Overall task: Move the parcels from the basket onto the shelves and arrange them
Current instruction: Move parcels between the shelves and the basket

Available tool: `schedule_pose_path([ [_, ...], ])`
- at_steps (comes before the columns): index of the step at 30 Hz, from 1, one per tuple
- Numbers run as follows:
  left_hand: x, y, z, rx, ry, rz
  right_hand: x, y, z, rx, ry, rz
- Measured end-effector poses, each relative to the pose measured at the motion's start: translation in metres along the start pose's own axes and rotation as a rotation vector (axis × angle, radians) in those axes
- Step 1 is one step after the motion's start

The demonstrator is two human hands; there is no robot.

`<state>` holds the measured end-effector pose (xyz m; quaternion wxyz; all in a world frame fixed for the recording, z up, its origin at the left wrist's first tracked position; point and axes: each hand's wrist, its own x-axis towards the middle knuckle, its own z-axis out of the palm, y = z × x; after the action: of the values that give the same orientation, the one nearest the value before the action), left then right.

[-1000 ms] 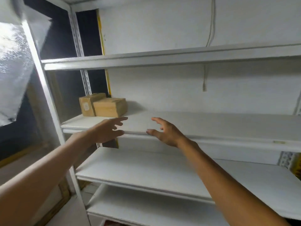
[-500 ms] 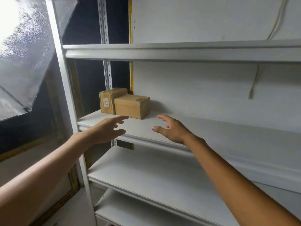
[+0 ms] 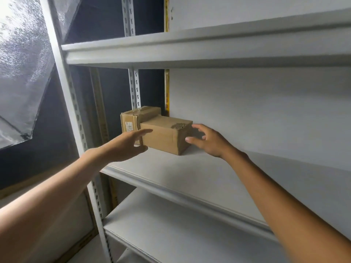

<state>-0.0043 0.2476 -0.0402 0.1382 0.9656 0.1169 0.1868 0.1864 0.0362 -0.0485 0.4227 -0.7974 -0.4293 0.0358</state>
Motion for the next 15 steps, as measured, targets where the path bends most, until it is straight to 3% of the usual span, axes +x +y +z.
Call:
schedule_pose_path([
  [12,0.126,-0.062,0.045,0.184,0.046,0.176,0.119,0.037,0.02,-0.143,0.055,0.032],
  [15,0.148,-0.075,0.053,0.252,0.173,0.252,0.144,0.047,0.028,-0.077,0.089,0.073],
])
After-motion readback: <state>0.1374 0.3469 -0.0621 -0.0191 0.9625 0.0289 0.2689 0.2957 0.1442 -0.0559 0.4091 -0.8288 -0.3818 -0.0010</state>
